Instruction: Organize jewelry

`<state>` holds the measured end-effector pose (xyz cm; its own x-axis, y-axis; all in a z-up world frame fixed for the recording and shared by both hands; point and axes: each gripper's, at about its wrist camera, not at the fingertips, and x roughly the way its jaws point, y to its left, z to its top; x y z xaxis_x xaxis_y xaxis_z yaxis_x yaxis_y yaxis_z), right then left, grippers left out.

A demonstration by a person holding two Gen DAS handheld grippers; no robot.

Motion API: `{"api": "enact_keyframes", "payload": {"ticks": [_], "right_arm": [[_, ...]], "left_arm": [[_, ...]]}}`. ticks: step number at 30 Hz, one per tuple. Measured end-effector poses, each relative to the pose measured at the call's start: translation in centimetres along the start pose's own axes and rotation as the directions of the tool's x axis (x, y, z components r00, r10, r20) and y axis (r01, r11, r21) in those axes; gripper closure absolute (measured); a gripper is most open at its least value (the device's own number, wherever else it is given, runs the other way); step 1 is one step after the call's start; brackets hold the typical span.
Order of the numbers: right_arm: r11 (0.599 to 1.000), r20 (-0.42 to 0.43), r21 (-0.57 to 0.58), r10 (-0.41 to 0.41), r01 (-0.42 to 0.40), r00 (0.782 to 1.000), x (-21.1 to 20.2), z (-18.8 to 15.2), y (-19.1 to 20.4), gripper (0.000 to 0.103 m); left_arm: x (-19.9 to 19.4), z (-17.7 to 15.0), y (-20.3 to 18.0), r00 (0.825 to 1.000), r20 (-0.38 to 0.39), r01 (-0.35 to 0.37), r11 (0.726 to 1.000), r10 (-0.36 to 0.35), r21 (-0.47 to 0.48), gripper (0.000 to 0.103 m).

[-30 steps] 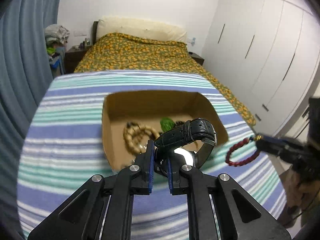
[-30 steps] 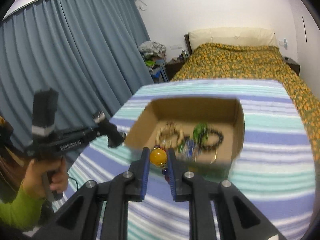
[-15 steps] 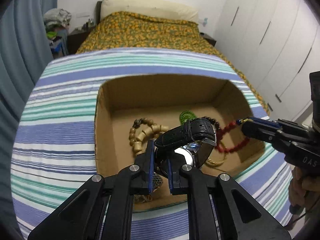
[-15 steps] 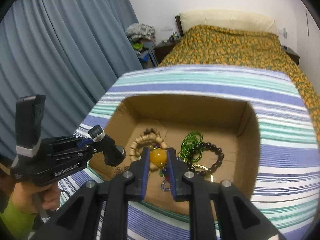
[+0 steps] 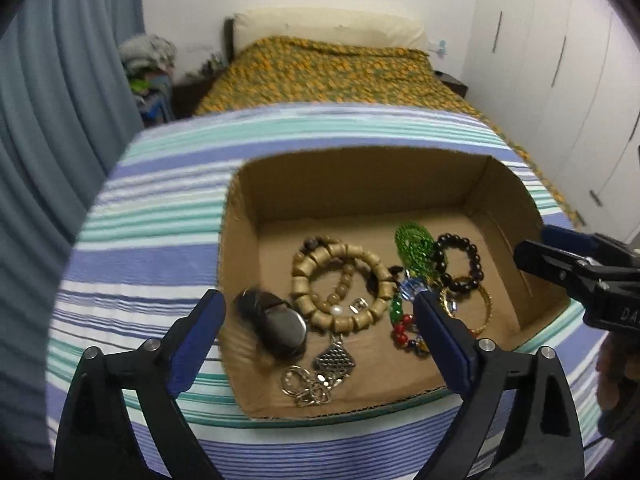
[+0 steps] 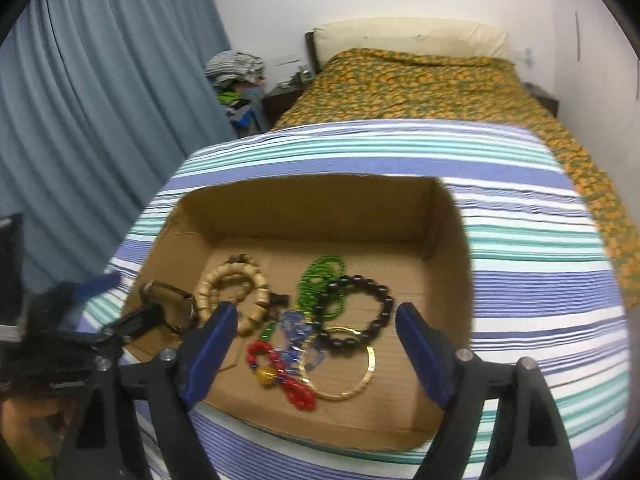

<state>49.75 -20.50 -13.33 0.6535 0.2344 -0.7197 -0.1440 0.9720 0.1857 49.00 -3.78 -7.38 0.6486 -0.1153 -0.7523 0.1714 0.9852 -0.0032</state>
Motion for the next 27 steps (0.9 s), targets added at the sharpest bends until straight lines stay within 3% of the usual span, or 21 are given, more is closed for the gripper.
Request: {"api": "enact_keyframes", "payload": {"ticks": [5,10,14,16,19,23,27], "right_arm": [[0.999,0.045,0.000,-0.036,0.036,0.998,-2.1,-0.4,0.1,0.005],[0.991,0.106,-0.030,-0.128,0.132,0.986,-5.2,-0.5,0.6,0.004],[0.980,0.160,0.014,-0.197,0.197,0.967,-8.0,-0.5,1.1,0.004],[0.987,0.182,0.033,-0.160,0.157,0.970,-9.1,-0.8,1.3,0.004],[0.999,0.170,-0.007,-0.037,0.039,0.985,-10.1,-0.9,1.8,0.004],[0.996,0.181,-0.022,-0.078,0.083,0.980,-10.8,-1.0,3.0,0.004],[0.990,0.190,-0.046,-0.120,0.131,0.974,-11.2,-1.2,3.9,0.004]], "left_arm": [[-3.4,0.0,-0.8,0.990,0.096,-0.100,0.995,0.102,-0.022,0.002],[-6.3,-0.3,-0.3,0.981,0.109,-0.147,0.982,0.160,-0.121,0.001],[-7.9,-0.6,0.5,0.986,0.093,-0.120,0.977,0.138,-0.176,0.001],[-8.3,-0.7,0.5,0.988,0.069,-0.127,0.975,0.141,-0.182,0.001],[-8.8,-0.6,0.2,0.982,0.052,-0.172,0.974,0.182,-0.146,0.001],[-9.6,-0.8,-0.1,0.973,0.070,-0.211,0.970,0.221,-0.123,0.001],[-9.8,-1.0,-0.1,0.978,0.068,-0.188,0.977,0.195,-0.099,0.001]]}}
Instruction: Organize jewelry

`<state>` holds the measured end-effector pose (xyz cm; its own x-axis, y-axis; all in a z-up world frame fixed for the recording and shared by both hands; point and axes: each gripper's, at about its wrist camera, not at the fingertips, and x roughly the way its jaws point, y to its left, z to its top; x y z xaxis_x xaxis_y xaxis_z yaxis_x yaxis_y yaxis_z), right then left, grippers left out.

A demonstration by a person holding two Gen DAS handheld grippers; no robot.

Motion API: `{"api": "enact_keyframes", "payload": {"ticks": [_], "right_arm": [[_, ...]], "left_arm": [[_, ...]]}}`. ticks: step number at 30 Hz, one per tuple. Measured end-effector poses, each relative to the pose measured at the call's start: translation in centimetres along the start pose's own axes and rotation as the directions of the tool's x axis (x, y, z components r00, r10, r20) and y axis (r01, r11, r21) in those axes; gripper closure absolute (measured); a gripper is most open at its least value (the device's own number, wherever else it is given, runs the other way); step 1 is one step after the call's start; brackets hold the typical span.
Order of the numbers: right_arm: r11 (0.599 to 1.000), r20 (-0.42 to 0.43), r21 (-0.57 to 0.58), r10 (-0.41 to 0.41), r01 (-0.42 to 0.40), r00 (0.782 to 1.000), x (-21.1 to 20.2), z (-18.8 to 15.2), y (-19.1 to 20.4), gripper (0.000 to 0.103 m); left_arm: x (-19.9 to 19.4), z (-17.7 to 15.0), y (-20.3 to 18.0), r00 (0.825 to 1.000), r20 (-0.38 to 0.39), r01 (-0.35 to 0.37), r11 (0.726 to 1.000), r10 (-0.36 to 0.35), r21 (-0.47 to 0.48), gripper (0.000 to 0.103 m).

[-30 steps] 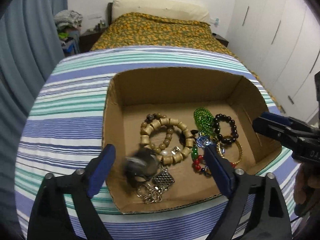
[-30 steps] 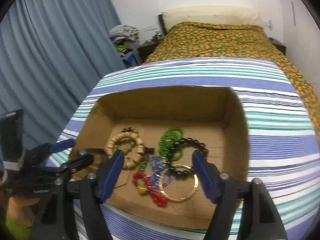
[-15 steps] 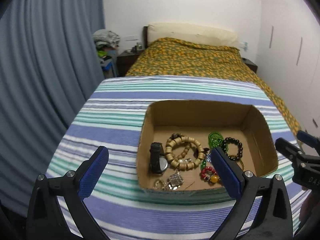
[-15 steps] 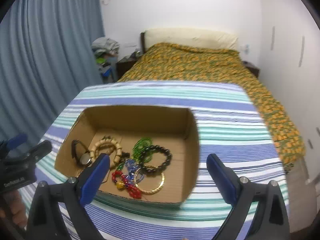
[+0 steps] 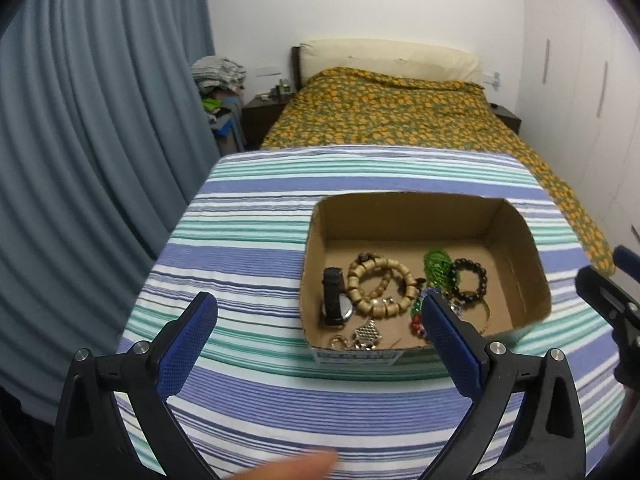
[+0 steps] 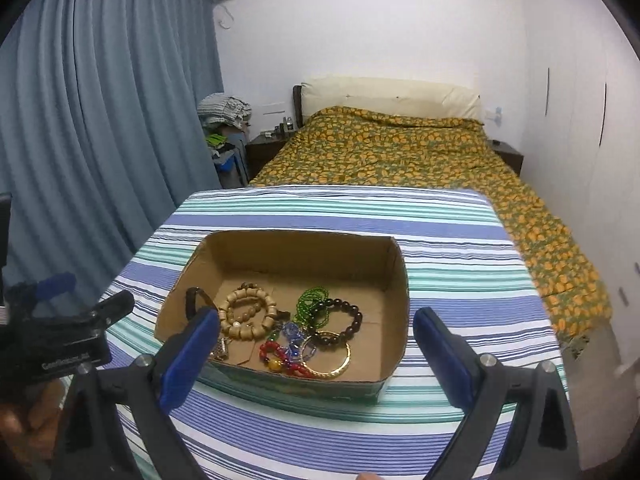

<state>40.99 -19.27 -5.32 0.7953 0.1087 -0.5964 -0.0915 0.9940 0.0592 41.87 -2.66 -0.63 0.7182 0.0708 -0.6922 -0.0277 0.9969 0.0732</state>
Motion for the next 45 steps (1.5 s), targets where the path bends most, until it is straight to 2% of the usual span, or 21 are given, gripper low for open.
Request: {"api": "enact_keyframes", "payload": {"ticks": [3,9,15,31,45], "right_arm": [[1.000,-0.007,0.000,-0.008,0.008,1.000,-0.2,0.0,0.3,0.000],[0.999,-0.042,-0.025,-0.028,0.027,0.999,0.0,-0.2,0.9,0.000],[0.998,-0.061,-0.050,-0.040,0.037,0.997,0.1,-0.6,1.7,0.000],[0.997,-0.058,-0.068,-0.038,0.034,0.998,-0.6,-0.5,2.6,0.000],[0.996,-0.050,-0.076,-0.046,0.042,0.998,-1.1,-0.6,2.5,0.000]], "left_arm": [[0.0,-0.1,0.2,1.000,-0.011,0.012,1.000,-0.012,-0.005,0.000],[0.3,-0.2,0.9,0.998,-0.045,0.044,0.998,-0.046,-0.046,0.000],[0.1,-0.3,1.3,0.999,-0.048,0.003,0.998,-0.006,-0.063,0.000],[-1.0,-0.3,1.3,0.999,-0.044,0.025,0.997,-0.028,-0.066,0.000],[-1.0,-0.3,0.7,0.999,-0.050,0.006,0.999,-0.008,-0.037,0.000]]}}
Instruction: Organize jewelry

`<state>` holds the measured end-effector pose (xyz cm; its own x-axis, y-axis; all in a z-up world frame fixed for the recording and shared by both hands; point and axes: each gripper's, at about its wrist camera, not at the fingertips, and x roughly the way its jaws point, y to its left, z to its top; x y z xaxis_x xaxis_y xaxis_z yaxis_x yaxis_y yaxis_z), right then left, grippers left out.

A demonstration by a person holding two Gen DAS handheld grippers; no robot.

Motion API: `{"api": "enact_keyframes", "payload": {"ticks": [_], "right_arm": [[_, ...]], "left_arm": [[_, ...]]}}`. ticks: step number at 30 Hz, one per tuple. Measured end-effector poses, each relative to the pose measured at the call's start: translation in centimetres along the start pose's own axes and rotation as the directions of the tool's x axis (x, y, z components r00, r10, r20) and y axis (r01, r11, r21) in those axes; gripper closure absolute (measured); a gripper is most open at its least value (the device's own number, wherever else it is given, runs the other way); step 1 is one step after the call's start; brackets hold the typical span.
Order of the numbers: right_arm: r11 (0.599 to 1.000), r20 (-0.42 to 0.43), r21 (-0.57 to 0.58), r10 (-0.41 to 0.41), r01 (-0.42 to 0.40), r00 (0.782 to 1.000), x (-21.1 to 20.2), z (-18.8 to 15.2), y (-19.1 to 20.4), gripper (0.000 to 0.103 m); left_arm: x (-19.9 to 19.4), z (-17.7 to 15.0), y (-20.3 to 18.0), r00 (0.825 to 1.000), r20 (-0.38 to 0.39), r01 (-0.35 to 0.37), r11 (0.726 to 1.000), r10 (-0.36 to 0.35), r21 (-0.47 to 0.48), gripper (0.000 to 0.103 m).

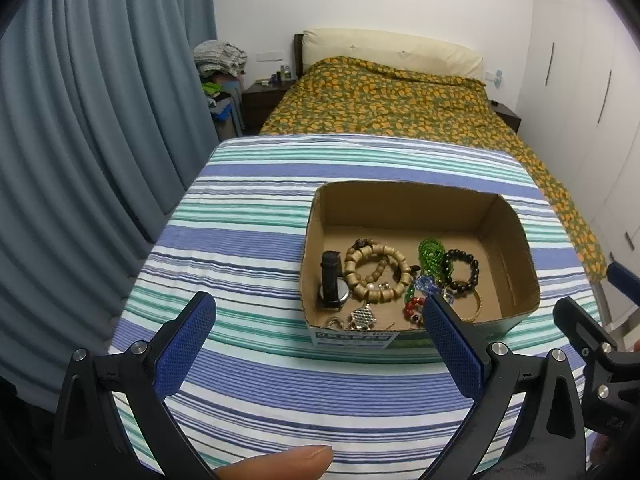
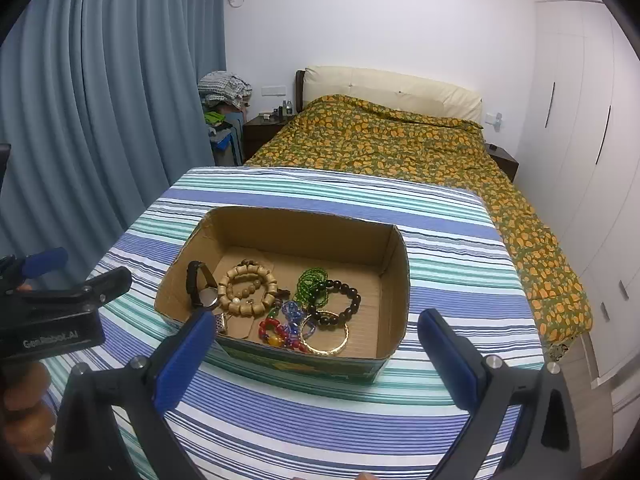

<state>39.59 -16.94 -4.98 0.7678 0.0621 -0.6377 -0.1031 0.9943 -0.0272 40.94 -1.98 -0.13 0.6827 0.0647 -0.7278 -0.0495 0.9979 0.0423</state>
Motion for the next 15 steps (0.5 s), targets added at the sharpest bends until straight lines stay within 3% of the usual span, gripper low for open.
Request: {"api": "enact_keyframes", "payload": {"ticks": [15], "right_arm": [[1.000,0.007,-0.008,-0.009,0.009,1.000,-0.31,0.08,-0.01,0.000]], "left_arm": [[0.00,0.03,-0.54,1.000,0.002,-0.017,0.999,0.017,0.032,0.000]]}}
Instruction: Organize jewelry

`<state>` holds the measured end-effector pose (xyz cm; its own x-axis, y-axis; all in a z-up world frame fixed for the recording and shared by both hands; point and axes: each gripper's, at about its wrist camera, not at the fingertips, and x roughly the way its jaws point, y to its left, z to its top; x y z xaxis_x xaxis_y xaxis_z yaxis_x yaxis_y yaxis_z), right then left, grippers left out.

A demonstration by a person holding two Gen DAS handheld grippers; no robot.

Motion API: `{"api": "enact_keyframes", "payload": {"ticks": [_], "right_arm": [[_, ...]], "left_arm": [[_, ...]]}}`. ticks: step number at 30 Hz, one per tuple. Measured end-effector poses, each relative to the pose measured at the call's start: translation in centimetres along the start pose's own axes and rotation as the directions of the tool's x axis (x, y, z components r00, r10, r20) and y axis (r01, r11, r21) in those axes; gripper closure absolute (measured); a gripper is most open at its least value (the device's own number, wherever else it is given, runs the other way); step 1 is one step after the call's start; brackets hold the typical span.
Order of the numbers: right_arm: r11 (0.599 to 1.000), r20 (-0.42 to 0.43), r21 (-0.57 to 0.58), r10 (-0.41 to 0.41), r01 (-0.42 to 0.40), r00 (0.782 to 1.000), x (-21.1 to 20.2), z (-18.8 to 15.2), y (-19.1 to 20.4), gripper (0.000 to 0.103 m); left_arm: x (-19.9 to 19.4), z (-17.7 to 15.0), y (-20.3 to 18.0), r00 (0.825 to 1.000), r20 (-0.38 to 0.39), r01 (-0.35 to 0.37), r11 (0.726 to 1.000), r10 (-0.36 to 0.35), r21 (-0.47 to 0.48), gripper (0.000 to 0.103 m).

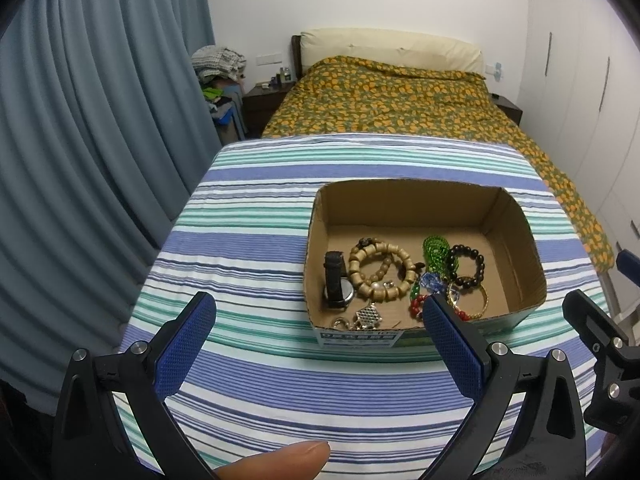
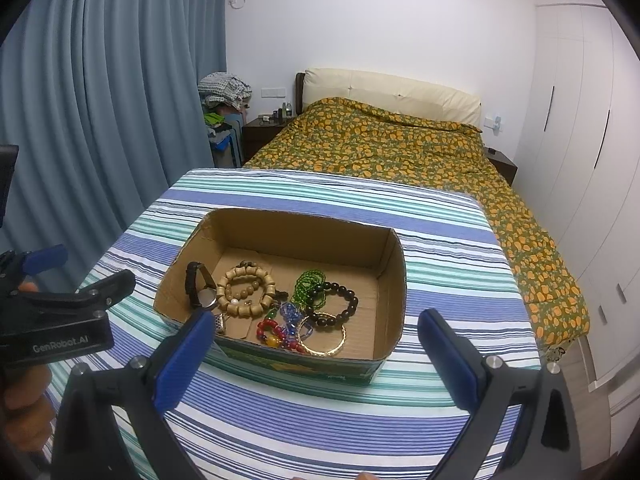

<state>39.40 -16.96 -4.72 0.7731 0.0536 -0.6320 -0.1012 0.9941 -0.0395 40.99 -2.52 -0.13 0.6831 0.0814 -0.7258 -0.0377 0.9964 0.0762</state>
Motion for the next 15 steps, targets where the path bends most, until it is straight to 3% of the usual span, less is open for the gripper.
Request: {"api": "enact_keyframes", "payload": {"ticks": [15], "right_arm": [[1.000,0.007,-0.007,0.001,-0.001,1.000,-0.35,0.15,0.03,0.000]], "left_arm": [[-0.13,0.11,-0.14,1.000,0.000,-0.004,1.000,0.004,0.013,0.000]]}}
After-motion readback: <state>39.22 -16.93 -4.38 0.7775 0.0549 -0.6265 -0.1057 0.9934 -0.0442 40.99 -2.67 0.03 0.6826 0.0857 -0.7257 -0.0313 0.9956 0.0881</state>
